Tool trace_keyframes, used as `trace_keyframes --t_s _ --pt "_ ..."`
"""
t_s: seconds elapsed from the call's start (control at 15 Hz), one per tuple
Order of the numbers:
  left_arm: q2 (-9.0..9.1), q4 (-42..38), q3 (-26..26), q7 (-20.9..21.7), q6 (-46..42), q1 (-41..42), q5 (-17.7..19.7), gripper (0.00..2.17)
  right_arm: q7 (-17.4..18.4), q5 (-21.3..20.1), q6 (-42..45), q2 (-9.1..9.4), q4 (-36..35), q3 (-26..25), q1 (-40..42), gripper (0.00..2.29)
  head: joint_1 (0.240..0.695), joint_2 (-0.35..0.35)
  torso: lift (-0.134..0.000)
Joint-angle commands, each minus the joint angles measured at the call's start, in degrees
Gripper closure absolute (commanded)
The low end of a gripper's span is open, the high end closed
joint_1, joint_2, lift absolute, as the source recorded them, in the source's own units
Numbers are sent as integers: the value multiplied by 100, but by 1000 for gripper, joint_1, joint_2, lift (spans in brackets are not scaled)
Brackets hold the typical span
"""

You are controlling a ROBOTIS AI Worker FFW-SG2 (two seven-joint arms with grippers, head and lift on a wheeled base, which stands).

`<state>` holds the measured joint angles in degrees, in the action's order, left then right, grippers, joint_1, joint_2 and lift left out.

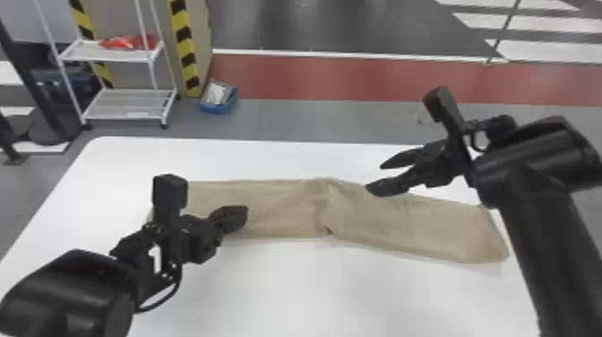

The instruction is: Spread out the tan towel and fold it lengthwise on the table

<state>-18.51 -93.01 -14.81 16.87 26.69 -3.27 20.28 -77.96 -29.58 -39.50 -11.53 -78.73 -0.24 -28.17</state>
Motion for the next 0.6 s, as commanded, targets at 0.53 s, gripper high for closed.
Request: trace_keyframes --t_s 0.53 --pt "-74 11 611 9 -264 168 160 1072 1239 2167 403 213 -2771 -3132 3424 221 695 -161 -124"
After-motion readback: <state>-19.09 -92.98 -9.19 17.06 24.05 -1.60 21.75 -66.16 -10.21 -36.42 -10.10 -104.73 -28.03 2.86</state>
